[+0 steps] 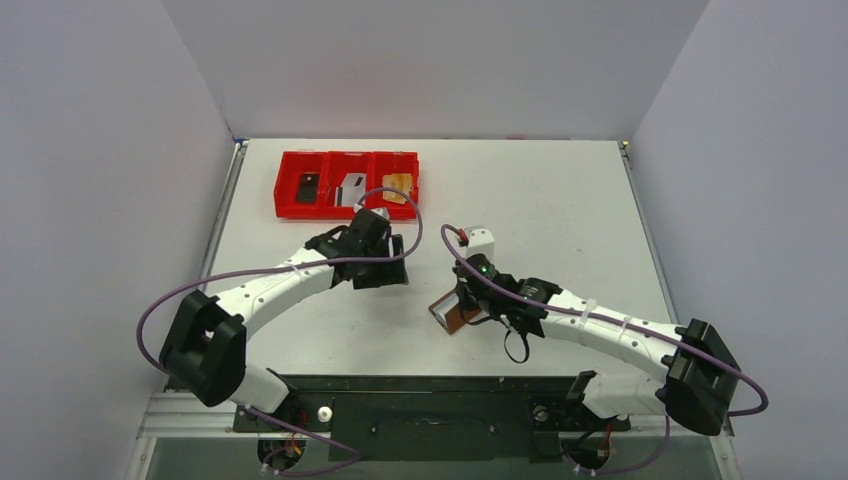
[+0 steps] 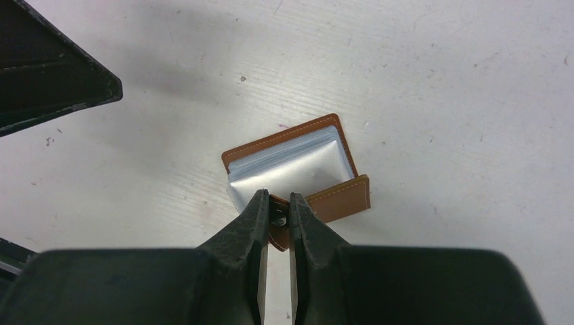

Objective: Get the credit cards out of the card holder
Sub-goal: Open the card holder at the center of the board.

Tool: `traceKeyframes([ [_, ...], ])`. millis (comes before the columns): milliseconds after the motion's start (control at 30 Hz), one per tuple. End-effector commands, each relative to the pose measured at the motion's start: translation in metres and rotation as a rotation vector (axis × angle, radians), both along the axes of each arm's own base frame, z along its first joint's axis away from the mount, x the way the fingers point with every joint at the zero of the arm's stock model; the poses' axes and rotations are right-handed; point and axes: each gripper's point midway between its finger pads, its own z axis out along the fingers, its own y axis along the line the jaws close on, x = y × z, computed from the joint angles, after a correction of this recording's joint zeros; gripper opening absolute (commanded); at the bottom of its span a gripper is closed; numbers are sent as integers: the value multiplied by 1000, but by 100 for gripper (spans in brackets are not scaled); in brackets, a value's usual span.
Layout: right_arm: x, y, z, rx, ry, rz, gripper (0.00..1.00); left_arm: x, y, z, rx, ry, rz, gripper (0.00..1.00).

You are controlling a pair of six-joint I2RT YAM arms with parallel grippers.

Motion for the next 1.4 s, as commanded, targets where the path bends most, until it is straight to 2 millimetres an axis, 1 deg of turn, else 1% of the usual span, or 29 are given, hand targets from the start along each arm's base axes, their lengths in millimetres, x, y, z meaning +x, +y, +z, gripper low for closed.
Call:
traceKeyframes([
  [0,11,-16,20,-29,-61,-67,0,10,-10,3,-44,-24,1,65],
  [167,19,-49,6,-51,-39,-227,0,10,-11,-6,-36,-3,10,64],
  [267,27,-79,-5,-53,-12,-351,0,9,-11,-12,-30,12,15,62],
  [333,28,-92,-10,-49,-4,-402,0,7,-14,-14,-37,22,7,61],
  [467,26,-108,-21,-73,20,-461,0,3,-26,-17,-46,37,-22,60],
  [567,22,-120,-33,-109,53,-522,0,2,-35,-19,-49,45,-37,60],
  [700,18,-146,-51,-138,107,-645,0,-2,-44,-22,-62,56,-52,59],
  [767,14,-156,-62,-151,144,-688,0,-3,-49,-24,-65,65,-63,59],
  [833,11,-160,-74,-170,187,-713,0,-4,-52,-26,-68,75,-71,59],
  [900,9,-160,-84,-192,219,-717,0,-4,-54,-26,-66,78,-78,59],
  [1000,12,-155,-91,-202,236,-705,0,-3,-56,-26,-64,79,-81,59],
  [1033,17,-150,-90,-192,232,-696,0,-2,-56,-25,-64,79,-80,59],
  [1067,18,-148,-94,-209,240,-683,0,-2,-56,-25,-64,78,-78,59],
  [1100,24,-140,-90,-199,228,-667,0,-2,-56,-25,-63,78,-76,59],
  [1133,24,-135,-94,-220,232,-640,0,-2,-56,-26,-61,78,-74,59],
  [1167,31,-126,-93,-222,223,-624,0,-2,-55,-25,-58,76,-69,59],
  [1200,33,-118,-92,-234,216,-591,0,-3,-54,-27,-55,78,-66,59],
  [1233,41,-109,-91,-248,206,-571,0,-2,-53,-26,-55,75,-59,59],
  [1267,43,-99,-91,-255,199,-543,0,-2,-52,-26,-52,75,-56,59],
  [1300,52,-89,-90,-268,189,-522,0,-3,-51,-26,-51,76,-52,59],
  [1333,53,-79,-90,-277,182,-496,0,-3,-49,-27,-46,77,-48,59],
  [1367,61,-69,-89,-281,175,-477,0,-4,-48,-27,-43,78,-45,59],
])
